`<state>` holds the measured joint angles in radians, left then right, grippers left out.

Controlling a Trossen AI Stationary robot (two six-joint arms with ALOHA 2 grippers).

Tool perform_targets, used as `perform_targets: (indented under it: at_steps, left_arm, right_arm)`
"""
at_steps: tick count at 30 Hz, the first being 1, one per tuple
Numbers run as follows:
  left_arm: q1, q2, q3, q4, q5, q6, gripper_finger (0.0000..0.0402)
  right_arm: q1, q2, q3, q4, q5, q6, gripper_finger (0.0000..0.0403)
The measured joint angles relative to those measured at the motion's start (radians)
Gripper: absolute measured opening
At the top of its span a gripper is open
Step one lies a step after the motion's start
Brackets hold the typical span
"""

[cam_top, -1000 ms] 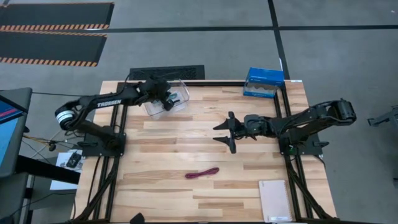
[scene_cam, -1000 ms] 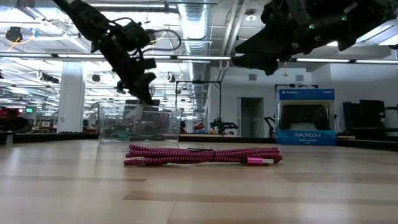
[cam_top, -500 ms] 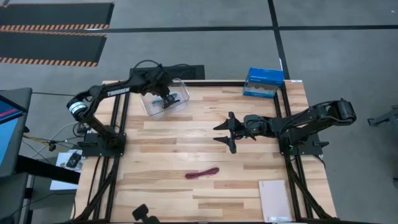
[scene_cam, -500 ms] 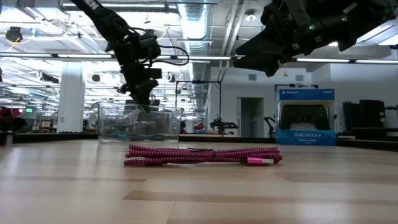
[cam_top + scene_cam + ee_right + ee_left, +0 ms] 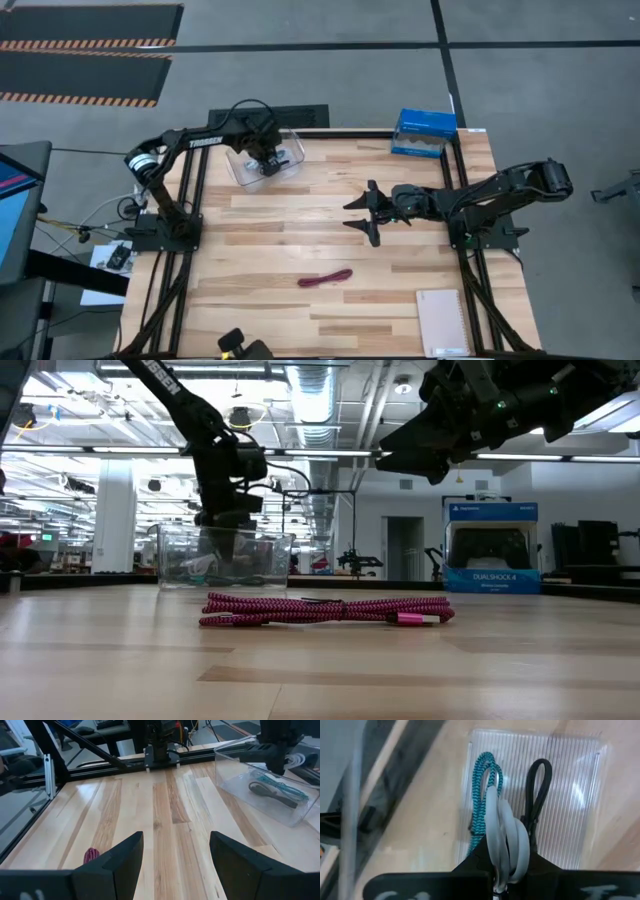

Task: Pick and place USB-C Cables
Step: Put the white charger cable into the transparent bin

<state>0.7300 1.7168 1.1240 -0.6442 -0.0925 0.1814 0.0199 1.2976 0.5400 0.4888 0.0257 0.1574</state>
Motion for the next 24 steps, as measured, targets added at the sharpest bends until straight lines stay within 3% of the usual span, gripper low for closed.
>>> perform_targets:
  at_steps: [24]
  left_arm:
    - [-0.023, 0.032, 0.002, -0.024, 0.008, -0.014, 0.0000]
  right_arm:
    - [-0.001, 0.000, 0.000, -0.012, 0.000, 0.003, 0.0253]
